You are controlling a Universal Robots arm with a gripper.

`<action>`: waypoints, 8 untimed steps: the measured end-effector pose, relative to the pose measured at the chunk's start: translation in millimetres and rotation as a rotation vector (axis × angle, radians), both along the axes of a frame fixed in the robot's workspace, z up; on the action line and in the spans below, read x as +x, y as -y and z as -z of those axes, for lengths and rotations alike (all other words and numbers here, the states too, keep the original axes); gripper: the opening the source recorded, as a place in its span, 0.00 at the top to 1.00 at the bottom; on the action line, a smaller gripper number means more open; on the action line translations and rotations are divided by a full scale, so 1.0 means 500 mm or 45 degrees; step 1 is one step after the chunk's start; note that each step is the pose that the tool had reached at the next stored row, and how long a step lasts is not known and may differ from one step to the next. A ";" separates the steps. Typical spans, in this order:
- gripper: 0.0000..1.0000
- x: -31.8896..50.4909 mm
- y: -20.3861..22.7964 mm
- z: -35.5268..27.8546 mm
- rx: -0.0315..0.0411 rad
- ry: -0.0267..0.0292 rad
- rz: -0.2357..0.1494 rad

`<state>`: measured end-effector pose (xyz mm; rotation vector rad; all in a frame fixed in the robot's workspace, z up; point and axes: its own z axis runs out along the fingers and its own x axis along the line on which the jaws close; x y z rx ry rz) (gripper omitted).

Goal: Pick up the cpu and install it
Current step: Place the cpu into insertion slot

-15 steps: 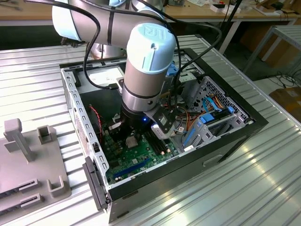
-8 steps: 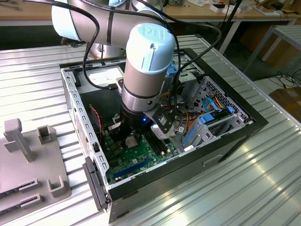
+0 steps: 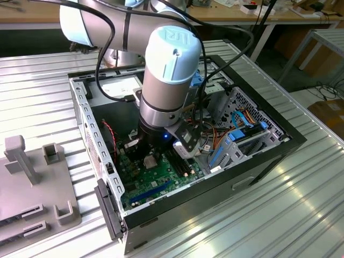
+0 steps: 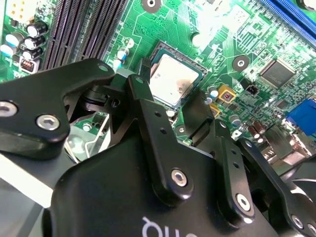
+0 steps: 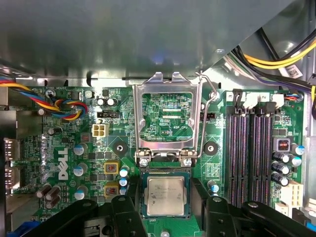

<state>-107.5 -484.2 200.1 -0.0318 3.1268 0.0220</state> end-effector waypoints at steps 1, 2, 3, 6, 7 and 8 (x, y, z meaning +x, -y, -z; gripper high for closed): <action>0.47 0.000 0.0000 0.000 0.0006 0.0001 0.000; 0.47 0.000 0.0001 0.000 0.0018 0.0002 0.000; 0.47 0.000 0.0003 0.000 0.0027 0.0002 0.000; 0.47 0.000 0.0004 -0.001 0.0034 0.0000 0.000; 0.47 0.000 0.0004 -0.001 0.0035 0.0000 0.000; 0.47 0.000 0.0005 -0.001 0.0034 0.0000 0.000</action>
